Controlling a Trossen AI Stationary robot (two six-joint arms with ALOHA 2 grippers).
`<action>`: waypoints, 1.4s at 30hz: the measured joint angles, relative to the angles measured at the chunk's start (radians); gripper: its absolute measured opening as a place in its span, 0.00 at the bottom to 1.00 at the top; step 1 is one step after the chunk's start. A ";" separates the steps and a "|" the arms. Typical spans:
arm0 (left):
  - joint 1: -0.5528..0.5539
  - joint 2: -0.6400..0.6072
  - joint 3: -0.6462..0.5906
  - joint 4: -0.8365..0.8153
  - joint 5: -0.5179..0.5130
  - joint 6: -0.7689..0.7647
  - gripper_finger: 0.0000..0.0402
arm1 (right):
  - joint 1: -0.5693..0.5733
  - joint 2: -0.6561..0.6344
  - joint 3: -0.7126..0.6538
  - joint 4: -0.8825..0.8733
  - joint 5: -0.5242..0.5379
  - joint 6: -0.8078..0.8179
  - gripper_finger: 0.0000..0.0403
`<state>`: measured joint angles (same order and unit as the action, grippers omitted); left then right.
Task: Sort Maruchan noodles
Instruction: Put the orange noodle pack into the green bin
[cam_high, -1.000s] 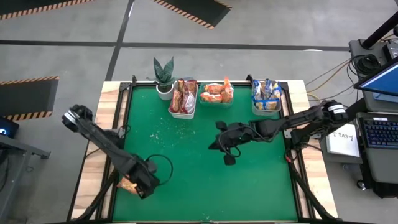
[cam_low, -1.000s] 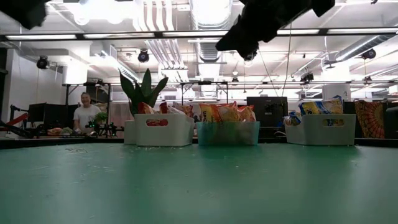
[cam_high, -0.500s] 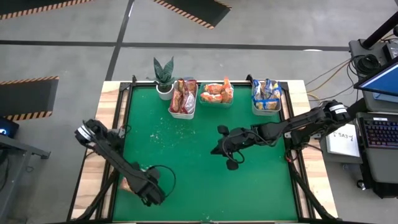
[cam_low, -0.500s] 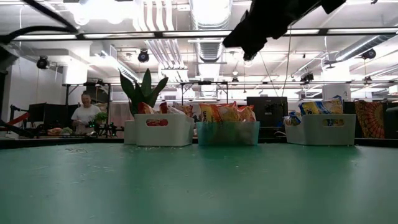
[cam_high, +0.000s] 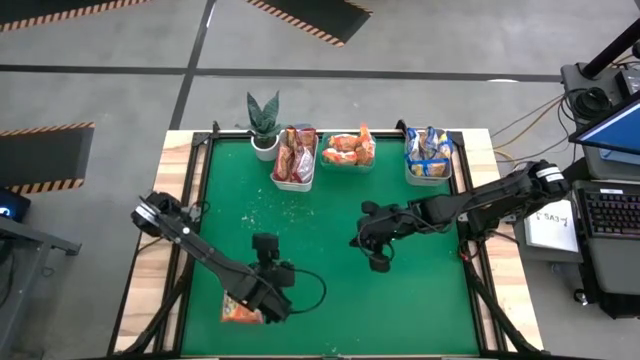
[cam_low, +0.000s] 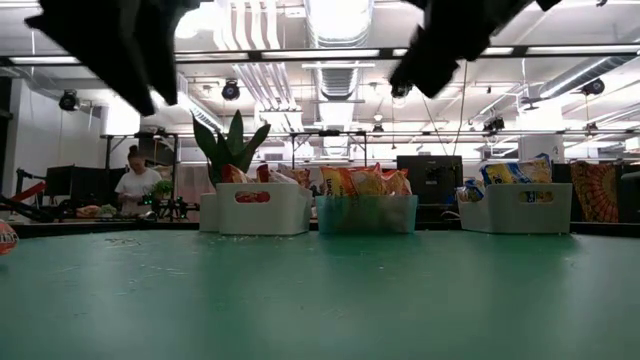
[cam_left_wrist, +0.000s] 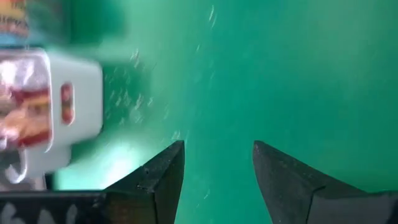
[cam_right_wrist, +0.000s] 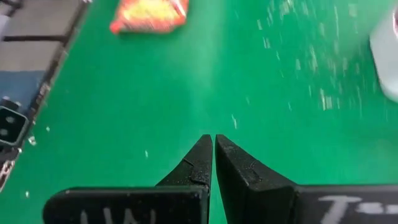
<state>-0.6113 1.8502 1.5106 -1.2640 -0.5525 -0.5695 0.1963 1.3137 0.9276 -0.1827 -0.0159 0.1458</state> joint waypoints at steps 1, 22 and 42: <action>-0.009 -0.004 -0.002 -0.036 0.018 -0.002 0.43 | 0.000 -0.004 0.000 -0.032 0.003 0.025 0.02; -0.185 -0.072 -0.413 0.398 0.016 -0.225 0.20 | 0.015 -0.008 -0.069 0.025 0.070 0.081 0.02; -0.135 -0.487 -0.678 0.556 -0.259 -0.094 0.01 | -0.009 0.086 -0.073 0.156 0.204 0.515 0.03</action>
<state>-0.7460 1.3630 0.8330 -0.7079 -0.8117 -0.6637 0.1875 1.3993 0.8547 -0.0267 0.1877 0.6612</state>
